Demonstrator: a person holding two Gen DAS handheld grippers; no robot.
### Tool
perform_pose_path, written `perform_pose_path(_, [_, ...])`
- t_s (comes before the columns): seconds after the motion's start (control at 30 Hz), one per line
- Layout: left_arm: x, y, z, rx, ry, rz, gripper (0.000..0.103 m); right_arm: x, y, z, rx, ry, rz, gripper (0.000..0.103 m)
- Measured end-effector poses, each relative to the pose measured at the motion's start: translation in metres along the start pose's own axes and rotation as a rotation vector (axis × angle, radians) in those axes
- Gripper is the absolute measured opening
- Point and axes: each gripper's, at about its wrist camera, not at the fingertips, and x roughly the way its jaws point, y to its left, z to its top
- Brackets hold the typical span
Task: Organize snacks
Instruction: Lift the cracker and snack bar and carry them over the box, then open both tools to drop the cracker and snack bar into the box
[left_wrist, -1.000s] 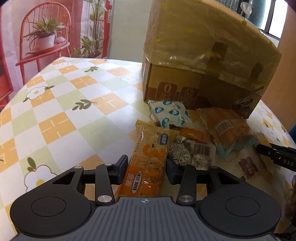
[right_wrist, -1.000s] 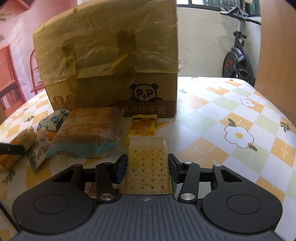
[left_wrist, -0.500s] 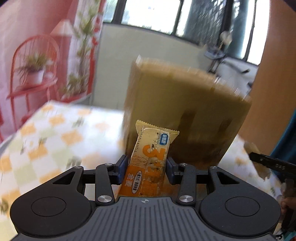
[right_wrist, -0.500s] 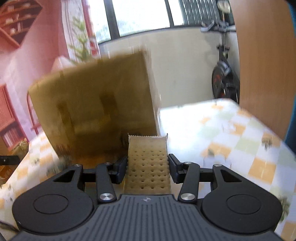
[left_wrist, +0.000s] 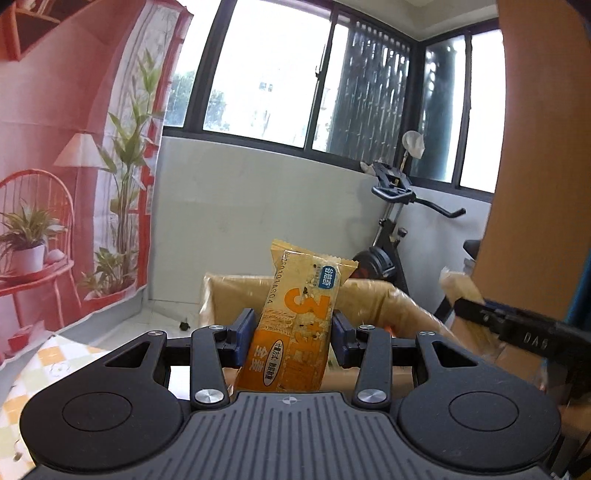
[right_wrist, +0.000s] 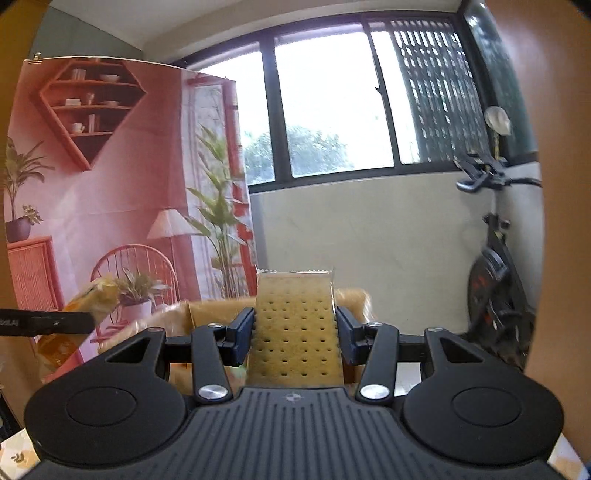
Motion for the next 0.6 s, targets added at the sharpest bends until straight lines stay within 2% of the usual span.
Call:
perform_pose_path(0.27, [0.061, 0.018, 0.019, -0.05, 0.063, 0.04, 0.045, 0.07, -0.005, 0.008, 0.045, 0.075, -0.004, 0.049])
perform_pose_path(0.6, [0.088, 0.038, 0.007, -0.019, 0.154, 0.06, 0.046, 0.111, -0.008, -0.005, 0.015, 0.122, -0.055, 0.049])
